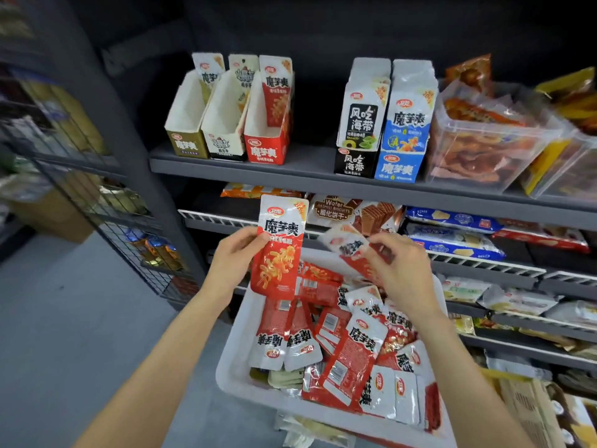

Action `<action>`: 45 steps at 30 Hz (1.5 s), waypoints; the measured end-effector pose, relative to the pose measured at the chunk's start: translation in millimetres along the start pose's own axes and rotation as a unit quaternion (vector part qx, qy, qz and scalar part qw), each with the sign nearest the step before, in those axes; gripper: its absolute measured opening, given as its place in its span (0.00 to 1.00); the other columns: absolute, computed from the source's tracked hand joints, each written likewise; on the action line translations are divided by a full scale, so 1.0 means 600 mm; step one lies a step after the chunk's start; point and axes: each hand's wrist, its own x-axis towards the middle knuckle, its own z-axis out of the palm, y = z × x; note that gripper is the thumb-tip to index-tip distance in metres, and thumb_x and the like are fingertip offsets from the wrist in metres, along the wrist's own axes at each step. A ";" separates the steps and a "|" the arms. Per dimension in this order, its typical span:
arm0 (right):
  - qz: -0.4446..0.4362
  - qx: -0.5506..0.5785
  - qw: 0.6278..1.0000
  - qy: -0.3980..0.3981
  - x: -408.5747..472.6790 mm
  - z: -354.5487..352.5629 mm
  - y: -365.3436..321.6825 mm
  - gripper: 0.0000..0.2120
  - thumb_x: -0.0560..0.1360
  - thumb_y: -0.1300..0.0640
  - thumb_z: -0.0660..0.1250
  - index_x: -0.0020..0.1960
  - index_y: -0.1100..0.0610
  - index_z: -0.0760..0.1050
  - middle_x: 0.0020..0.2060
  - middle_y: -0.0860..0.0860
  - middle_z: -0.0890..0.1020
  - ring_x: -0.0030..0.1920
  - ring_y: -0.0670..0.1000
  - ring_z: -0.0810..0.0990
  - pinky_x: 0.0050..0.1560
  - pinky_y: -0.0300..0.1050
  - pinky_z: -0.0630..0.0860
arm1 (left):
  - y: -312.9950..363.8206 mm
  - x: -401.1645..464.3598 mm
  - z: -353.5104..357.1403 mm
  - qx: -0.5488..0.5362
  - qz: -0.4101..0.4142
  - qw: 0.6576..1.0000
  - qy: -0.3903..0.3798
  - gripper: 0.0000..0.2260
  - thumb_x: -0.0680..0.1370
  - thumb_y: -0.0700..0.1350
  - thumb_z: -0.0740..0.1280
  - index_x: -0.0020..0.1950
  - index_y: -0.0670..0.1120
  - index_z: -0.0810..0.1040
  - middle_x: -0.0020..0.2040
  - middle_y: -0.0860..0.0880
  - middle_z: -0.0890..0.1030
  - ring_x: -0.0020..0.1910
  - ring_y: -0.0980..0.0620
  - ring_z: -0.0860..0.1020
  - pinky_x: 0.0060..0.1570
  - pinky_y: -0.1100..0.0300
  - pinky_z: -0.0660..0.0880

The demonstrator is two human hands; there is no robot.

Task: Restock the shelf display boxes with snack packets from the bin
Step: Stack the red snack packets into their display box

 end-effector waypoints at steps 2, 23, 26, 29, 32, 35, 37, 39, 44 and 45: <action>-0.017 -0.009 0.999 0.027 0.028 -0.008 -0.025 0.04 0.74 0.57 0.70 0.47 0.56 0.80 0.37 0.50 0.82 0.34 0.46 0.76 0.37 0.33 0.68 | 0.024 0.012 -0.008 0.015 0.039 0.999 0.014 0.04 0.79 0.42 0.65 0.46 0.46 0.79 0.42 0.56 0.83 0.39 0.65 0.80 0.38 0.72 0.74; 0.145 0.405 0.897 0.098 0.243 0.021 -0.153 0.04 0.78 0.60 0.64 0.48 0.61 0.70 0.43 0.51 0.80 0.39 0.43 0.80 0.36 0.35 0.78 | 0.194 0.217 -0.054 0.113 0.274 0.954 0.051 0.02 0.79 0.43 0.65 0.47 0.48 0.76 0.41 0.56 0.79 0.39 0.58 0.76 0.41 0.62 0.74; 0.141 0.497 0.847 0.125 0.264 0.027 -0.173 0.03 0.79 0.62 0.62 0.49 0.62 0.69 0.42 0.53 0.80 0.40 0.45 0.80 0.39 0.37 0.79 | 0.202 0.204 -0.071 0.138 0.321 0.930 0.117 0.02 0.78 0.45 0.66 0.47 0.49 0.76 0.42 0.58 0.79 0.41 0.59 0.77 0.43 0.64 0.75; 0.100 0.536 0.827 0.139 0.277 0.035 -0.188 0.03 0.80 0.63 0.60 0.53 0.59 0.70 0.47 0.53 0.80 0.47 0.47 0.80 0.47 0.44 0.81 | 0.213 0.196 -0.085 0.116 0.370 0.902 0.189 0.04 0.78 0.46 0.66 0.46 0.47 0.76 0.44 0.53 0.80 0.43 0.57 0.79 0.41 0.68 0.74; 0.072 0.534 0.825 0.169 0.282 0.044 -0.202 0.03 0.80 0.64 0.60 0.51 0.57 0.69 0.47 0.51 0.79 0.49 0.47 0.79 0.49 0.45 0.80 | 0.218 0.227 -0.093 0.119 0.383 0.895 0.195 0.09 0.78 0.49 0.66 0.47 0.44 0.78 0.46 0.46 0.81 0.45 0.53 0.79 0.43 0.64 0.75; 0.055 0.517 0.832 0.193 0.297 0.059 -0.211 0.08 0.80 0.64 0.59 0.48 0.52 0.70 0.48 0.51 0.78 0.49 0.46 0.79 0.49 0.45 0.80 | 0.227 0.278 -0.087 0.100 0.358 0.909 0.186 0.06 0.77 0.49 0.66 0.46 0.47 0.77 0.44 0.47 0.80 0.44 0.54 0.79 0.44 0.62 0.75; 0.046 0.501 0.841 0.200 0.312 0.071 -0.215 0.08 0.80 0.64 0.59 0.49 0.52 0.71 0.47 0.51 0.78 0.47 0.43 0.79 0.50 0.45 0.80 | 0.234 0.314 -0.077 0.072 0.330 0.925 0.176 0.03 0.78 0.46 0.67 0.47 0.47 0.77 0.42 0.54 0.79 0.43 0.59 0.78 0.44 0.68 0.74; 0.044 0.481 0.850 0.211 0.332 0.082 -0.218 0.08 0.80 0.64 0.59 0.48 0.52 0.70 0.46 0.49 0.77 0.45 0.39 0.80 0.51 0.45 0.79 | 0.240 0.351 -0.065 0.060 0.319 0.933 0.157 0.03 0.77 0.44 0.68 0.49 0.46 0.77 0.42 0.59 0.78 0.41 0.65 0.77 0.42 0.71 0.73; 0.048 0.430 0.869 0.240 0.388 0.115 -0.218 0.06 0.80 0.63 0.60 0.54 0.55 0.70 0.49 0.50 0.78 0.48 0.42 0.80 0.51 0.44 0.80 | 0.245 0.449 -0.047 0.106 0.287 0.950 0.063 0.08 0.78 0.44 0.67 0.55 0.45 0.74 0.48 0.53 0.79 0.44 0.59 0.78 0.45 0.65 0.74; 0.051 0.425 0.869 0.247 0.400 0.123 -0.218 0.06 0.80 0.63 0.60 0.55 0.55 0.70 0.49 0.49 0.78 0.47 0.42 0.80 0.51 0.43 0.80 | 0.243 0.467 -0.048 0.124 0.283 0.950 0.052 0.08 0.78 0.46 0.67 0.55 0.46 0.74 0.49 0.52 0.79 0.47 0.55 0.78 0.48 0.60 0.75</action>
